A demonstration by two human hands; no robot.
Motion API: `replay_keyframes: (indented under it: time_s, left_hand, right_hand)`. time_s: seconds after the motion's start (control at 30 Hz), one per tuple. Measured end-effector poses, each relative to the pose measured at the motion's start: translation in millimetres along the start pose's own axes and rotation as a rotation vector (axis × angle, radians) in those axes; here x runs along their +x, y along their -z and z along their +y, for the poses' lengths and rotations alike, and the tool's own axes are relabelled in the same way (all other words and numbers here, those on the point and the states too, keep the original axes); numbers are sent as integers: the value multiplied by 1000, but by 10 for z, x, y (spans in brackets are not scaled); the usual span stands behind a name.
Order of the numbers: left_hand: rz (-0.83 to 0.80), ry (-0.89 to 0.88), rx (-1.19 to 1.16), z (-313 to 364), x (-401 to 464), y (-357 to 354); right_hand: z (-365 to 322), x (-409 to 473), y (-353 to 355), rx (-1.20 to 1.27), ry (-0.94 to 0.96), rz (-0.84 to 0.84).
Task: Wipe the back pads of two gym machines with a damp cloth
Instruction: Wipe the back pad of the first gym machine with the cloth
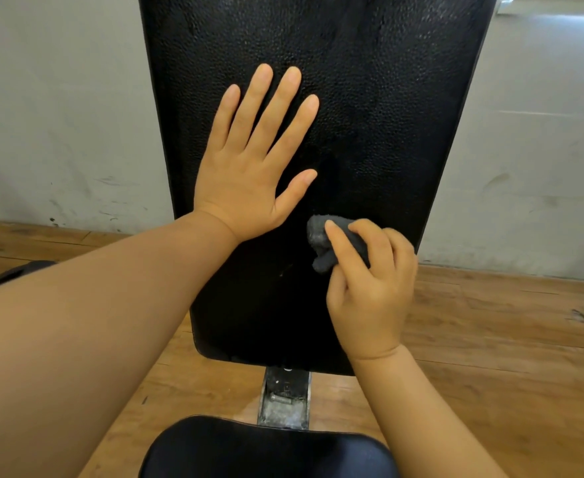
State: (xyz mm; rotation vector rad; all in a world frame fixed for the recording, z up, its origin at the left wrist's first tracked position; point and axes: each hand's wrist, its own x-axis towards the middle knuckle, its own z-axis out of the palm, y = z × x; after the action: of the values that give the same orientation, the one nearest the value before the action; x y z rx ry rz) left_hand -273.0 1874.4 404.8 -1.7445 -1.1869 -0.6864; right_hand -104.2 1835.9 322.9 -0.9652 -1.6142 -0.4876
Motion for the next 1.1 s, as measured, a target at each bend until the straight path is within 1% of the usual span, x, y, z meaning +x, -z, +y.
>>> replay_keyframes:
  time_s: [0.17, 0.27, 0.37, 0.53, 0.63, 0.8, 0.97, 1.1]
  left_hand:
    - [4, -6, 6, -12, 2, 2]
    - [10, -8, -1, -6, 1, -2]
    - [18, -8, 3, -10, 3, -5]
    - [19, -8, 6, -10, -3, 3]
    - [15, -8, 14, -8, 2, 10]
    - [11, -2, 26, -1, 6, 33]
    - [8, 2, 23, 1, -1, 38]
    - [7, 2, 28, 2, 1, 41]
  right_hand:
    - [-113, 100, -73, -16, -56, 45]
    - [-97, 28, -73, -30, -20, 41]
    - [-72, -112, -73, -36, 52, -3]
    - [-58, -515, -31, -38, 132, -140]
    - [-46, -535, -24, -41, 144, -165]
    - [-89, -348, -54, -14, 133, -118]
    - [-158, -256, -130, 10, 57, -37]
    - [-125, -452, -115, 22, 133, -90]
